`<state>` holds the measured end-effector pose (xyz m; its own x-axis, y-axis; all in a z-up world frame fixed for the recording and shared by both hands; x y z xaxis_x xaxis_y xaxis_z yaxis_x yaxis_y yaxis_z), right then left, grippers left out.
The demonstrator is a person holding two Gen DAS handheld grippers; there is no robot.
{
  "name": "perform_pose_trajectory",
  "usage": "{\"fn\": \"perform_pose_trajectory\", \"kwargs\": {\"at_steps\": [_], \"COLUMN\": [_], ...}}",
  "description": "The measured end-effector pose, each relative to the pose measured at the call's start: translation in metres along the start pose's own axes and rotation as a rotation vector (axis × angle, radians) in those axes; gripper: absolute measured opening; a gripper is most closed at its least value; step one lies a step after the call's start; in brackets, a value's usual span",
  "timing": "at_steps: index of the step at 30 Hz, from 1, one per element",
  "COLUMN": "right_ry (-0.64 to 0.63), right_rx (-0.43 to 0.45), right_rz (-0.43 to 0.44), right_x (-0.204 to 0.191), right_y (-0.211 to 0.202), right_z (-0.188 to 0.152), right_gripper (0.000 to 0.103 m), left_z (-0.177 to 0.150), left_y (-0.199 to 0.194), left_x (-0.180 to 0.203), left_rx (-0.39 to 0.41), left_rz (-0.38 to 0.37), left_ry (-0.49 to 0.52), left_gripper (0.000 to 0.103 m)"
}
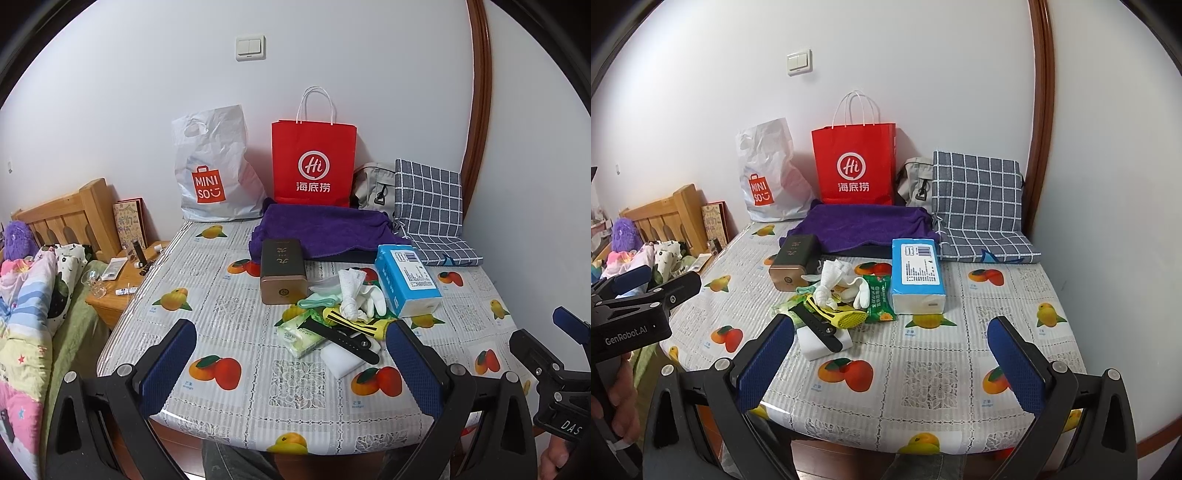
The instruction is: Organize soft objects
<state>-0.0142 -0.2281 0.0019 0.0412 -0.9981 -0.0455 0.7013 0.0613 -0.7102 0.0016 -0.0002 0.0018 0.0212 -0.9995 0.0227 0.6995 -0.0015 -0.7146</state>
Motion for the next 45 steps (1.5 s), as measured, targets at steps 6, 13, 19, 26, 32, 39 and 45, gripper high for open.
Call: {"fn": "perform_pose_trajectory", "kwargs": {"at_steps": [6,13,19,26,32,39,45], "right_ry": [0.001,-0.001,0.001,0.001,0.001,0.000,-0.003], "right_rx": [0.001,0.002,0.003,0.005,0.006,0.008,0.010], "right_rz": [0.000,-0.001,0.000,0.001,0.002,0.004,0.005], "right_x": [-0.0003,-0.0016,-0.0017,-0.0019,-0.0025,-0.0039,-0.0059], "right_y": [-0.0007,-0.0013,-0.0017,-0.0022,-0.0026,-0.0041,-0.0046], "right_z": [-0.0001,-0.0003,-0.0007,-0.0007,-0.0003,-0.0002,-0.0006], "right_gripper": [0.103,0.103,0.103,0.103,0.103,0.103,0.103], "left_z": [-0.0001,0.0004,-0.0003,0.0001,0.0003,0.0018,0.0010], "left_y": [0.0005,-0.0001,-0.0003,-0.0001,-0.0004,-0.0020,-0.0020], "left_x": [0.0011,0.0014,0.0015,0.0015,0.0014,-0.0001,0.0011], "left_rx": [-0.001,-0.002,0.001,0.002,0.003,0.004,0.005], "left_rz": [0.000,0.001,0.000,0.003,0.003,0.001,0.002], "left_ry": [0.001,0.003,0.002,0.005,0.005,0.005,0.006], "left_gripper": [0.103,0.103,0.103,0.103,0.103,0.103,0.103]}}
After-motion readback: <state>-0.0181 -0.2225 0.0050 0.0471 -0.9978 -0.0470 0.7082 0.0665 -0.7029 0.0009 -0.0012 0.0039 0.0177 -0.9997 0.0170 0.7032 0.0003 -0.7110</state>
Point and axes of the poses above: each gripper's, at about its wrist camera, not at the fingertips, and y roughly the way its jaws point, x to its right, z to its top, the point moved 1 cm from there along y, roughly the way its jaws point, and after that the axes turned 7 degrees about -x, right-handed, at the moved point
